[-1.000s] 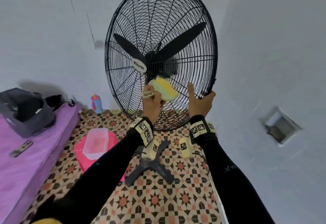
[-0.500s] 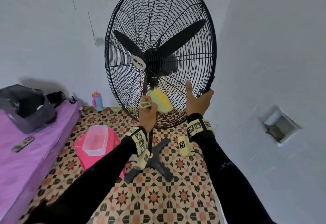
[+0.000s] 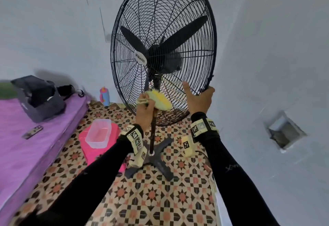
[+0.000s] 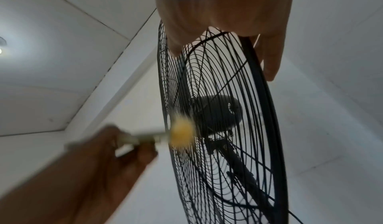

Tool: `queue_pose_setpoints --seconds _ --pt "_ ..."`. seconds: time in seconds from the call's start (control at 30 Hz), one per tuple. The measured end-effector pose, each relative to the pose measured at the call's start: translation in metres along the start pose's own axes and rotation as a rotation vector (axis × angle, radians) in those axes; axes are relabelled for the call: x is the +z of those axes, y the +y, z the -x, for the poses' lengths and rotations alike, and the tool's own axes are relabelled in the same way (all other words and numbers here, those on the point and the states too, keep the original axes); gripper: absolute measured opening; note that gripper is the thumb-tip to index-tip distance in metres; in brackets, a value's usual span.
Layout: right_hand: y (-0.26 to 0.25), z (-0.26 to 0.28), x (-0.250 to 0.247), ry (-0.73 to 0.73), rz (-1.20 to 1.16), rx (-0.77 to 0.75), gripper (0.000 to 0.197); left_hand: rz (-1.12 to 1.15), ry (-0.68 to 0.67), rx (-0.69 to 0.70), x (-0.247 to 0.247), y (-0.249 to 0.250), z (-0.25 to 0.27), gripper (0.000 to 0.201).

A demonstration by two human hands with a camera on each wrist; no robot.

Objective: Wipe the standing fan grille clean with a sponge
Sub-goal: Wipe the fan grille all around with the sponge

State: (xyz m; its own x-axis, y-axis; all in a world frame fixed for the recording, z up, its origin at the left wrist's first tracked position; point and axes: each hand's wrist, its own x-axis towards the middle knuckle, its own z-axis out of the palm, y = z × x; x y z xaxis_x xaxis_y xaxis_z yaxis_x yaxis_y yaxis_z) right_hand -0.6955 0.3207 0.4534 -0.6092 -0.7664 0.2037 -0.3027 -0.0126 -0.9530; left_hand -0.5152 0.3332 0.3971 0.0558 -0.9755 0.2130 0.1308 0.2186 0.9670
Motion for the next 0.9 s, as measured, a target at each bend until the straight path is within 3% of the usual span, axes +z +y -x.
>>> queue_pose_setpoints --seconds 0.13,0.3,0.37,0.5,0.57,0.63,0.73,0.83,0.9 --pt "-0.008 -0.005 -0.009 -0.092 0.087 0.004 0.11 0.003 -0.016 0.097 0.022 0.025 -0.026 0.018" --pt "-0.006 -0.011 -0.019 -0.136 0.067 0.064 0.104 -0.103 0.025 -0.039 0.0 -0.023 0.006 0.017" --pt "-0.002 -0.011 -0.023 -0.142 0.052 0.068 0.106 -0.125 0.007 -0.057 -0.005 -0.018 0.006 0.018" --pt "-0.006 -0.012 -0.021 -0.143 0.04 0.056 0.1 -0.032 -0.08 0.093 0.022 0.029 -0.013 0.009" --pt "-0.01 -0.015 -0.02 -0.146 0.036 0.065 0.1 -0.028 -0.073 0.126 0.033 0.03 -0.01 0.013" --pt "-0.01 -0.017 -0.021 -0.162 0.036 0.084 0.103 -0.07 -0.047 0.071 0.026 0.009 0.001 0.019" --pt "-0.006 -0.018 -0.024 -0.166 0.041 0.104 0.119 -0.146 -0.033 -0.037 0.0 -0.022 0.013 0.012" --pt "-0.005 -0.016 -0.024 -0.163 0.04 0.078 0.11 -0.086 -0.055 -0.044 0.003 -0.001 0.005 0.011" --pt "-0.008 -0.015 -0.02 -0.168 0.043 0.074 0.102 -0.006 -0.099 0.048 0.02 0.027 -0.001 0.009"
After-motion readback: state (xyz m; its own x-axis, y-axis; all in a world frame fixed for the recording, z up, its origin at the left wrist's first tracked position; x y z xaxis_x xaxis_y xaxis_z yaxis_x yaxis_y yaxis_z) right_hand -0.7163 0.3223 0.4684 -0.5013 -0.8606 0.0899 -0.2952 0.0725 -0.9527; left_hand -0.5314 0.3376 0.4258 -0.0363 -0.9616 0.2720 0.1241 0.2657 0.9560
